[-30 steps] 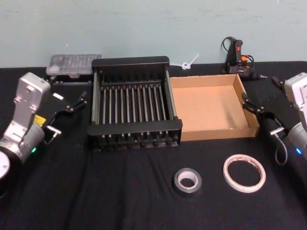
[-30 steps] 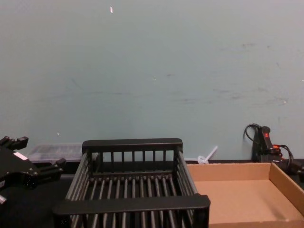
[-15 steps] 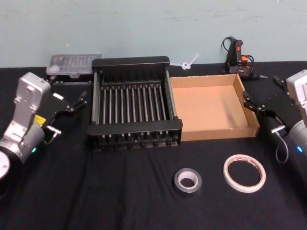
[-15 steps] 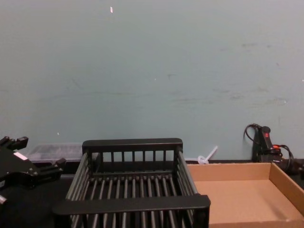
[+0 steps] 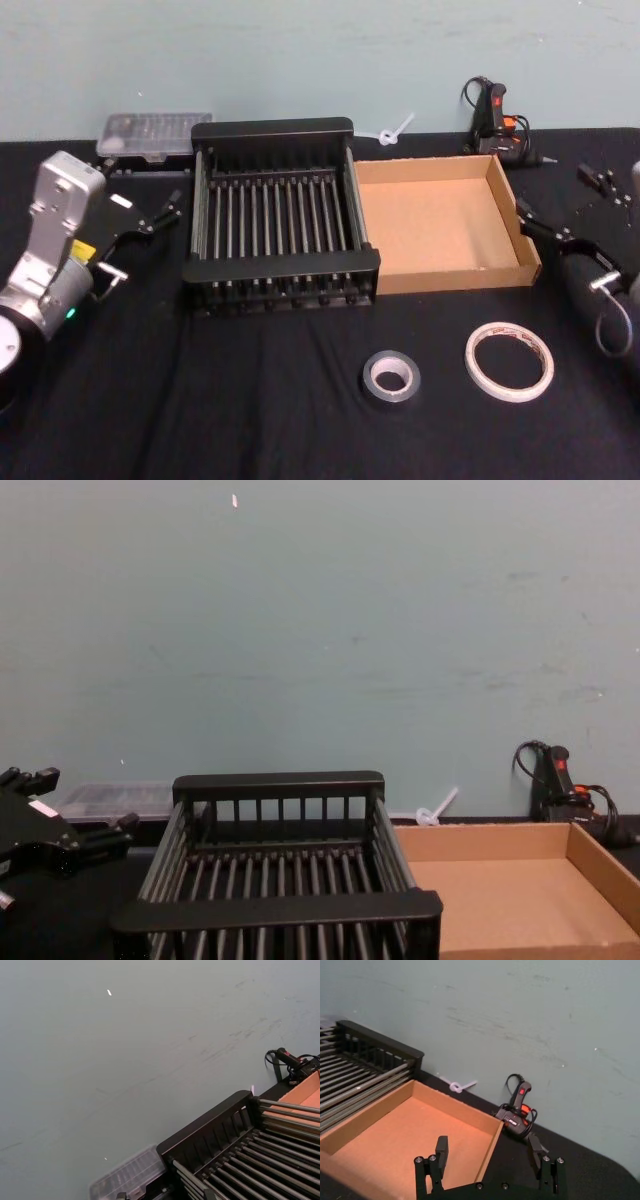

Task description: Pick up the white tape and place it into the black box , Pick up the silver tape and place it into the brown box.

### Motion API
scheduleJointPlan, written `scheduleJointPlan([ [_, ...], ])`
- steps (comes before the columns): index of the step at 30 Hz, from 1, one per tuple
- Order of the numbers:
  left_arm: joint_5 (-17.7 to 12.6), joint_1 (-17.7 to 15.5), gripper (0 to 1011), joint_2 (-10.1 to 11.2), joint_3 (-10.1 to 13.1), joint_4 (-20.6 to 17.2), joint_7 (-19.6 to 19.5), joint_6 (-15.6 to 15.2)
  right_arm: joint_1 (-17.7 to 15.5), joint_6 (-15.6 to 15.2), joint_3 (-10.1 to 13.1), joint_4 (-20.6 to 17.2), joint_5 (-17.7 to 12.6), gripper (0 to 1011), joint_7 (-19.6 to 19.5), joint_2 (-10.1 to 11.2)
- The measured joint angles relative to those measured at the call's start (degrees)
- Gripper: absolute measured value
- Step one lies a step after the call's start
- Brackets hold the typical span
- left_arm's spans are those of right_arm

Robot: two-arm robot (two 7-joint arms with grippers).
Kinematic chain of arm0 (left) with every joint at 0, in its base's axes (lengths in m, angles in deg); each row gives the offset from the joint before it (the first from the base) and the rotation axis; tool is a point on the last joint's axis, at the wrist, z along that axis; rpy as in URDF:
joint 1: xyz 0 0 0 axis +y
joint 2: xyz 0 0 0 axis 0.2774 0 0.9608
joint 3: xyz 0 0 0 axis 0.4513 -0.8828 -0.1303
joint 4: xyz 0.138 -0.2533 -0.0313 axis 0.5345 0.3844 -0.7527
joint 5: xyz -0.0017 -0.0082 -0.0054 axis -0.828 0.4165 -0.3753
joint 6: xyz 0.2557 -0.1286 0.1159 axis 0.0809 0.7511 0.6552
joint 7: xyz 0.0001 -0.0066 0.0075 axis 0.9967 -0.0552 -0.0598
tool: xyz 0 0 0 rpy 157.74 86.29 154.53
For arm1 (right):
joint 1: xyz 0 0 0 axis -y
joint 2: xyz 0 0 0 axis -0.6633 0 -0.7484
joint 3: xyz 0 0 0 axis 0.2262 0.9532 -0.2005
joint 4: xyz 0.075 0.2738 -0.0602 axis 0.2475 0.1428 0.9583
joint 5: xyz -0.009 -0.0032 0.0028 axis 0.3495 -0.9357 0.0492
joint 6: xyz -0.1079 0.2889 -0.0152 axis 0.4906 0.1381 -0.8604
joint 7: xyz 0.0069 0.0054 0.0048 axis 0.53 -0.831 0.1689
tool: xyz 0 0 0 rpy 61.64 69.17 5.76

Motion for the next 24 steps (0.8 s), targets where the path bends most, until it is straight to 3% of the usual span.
scheduleJointPlan([
  [1,0.0,0.0,1001,0.0,0.0,-0.01,0.0,0.0,-5.49,-3.03,3.33,-5.56,-4.03,1002,4.19,3.24],
  [7,0.0,0.0,1001,0.0,0.0,0.0,0.01,0.0,-10.18,-3.89,4.91,-9.0,-5.42,1002,7.18,6.03],
  [24,0.0,0.0,1001,0.0,0.0,0.0,0.0,0.0,-15.27,-5.46,7.24,-10.99,-5.31,1002,10.42,6.91],
])
